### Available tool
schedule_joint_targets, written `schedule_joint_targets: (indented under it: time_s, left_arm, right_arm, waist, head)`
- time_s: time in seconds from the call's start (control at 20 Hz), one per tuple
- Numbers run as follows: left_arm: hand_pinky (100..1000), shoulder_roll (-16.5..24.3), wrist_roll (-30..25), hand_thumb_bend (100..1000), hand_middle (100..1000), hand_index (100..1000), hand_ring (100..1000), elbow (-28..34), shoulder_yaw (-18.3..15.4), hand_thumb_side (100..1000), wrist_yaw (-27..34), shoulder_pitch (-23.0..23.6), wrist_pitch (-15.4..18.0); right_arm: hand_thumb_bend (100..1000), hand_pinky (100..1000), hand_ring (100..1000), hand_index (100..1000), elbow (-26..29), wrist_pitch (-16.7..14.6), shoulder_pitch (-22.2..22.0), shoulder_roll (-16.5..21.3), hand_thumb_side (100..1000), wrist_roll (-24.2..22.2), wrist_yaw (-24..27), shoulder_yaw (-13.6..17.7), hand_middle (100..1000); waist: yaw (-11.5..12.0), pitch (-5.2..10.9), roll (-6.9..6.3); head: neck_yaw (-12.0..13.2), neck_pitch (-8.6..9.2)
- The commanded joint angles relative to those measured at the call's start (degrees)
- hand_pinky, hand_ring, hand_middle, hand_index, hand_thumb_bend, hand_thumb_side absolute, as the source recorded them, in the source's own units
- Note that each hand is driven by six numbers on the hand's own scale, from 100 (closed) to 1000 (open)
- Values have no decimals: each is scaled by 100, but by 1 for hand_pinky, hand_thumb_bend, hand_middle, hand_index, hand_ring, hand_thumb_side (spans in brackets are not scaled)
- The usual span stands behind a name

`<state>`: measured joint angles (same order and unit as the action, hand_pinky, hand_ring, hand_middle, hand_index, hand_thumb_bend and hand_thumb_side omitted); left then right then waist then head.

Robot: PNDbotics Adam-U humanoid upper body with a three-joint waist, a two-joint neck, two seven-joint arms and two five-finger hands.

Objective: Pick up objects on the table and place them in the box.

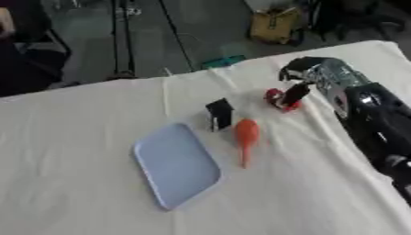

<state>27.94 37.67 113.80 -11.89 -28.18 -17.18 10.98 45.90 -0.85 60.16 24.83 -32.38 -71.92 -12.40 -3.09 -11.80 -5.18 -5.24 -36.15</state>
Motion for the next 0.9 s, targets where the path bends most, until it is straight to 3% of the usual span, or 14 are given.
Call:
schedule_joint_targets:
  time_s: [0.05,0.9]
  left_arm:
    - [797,80,-25,100,830,761,839,79,-65,842,20,-75,1]
    - [796,33,-46,100,828,760,834,79,-45,842,29,-93,17]
  right_arm:
    - [436,863,904,898,69,-4,98,152,602,-63,25,6,812]
    - [424,870,918,902,-546,165,146,14,611,47,-338,279,820]
  waist:
    - [19,73,18]
    - [132,50,-13]
  head:
    - [-19,70]
    - [-129,175]
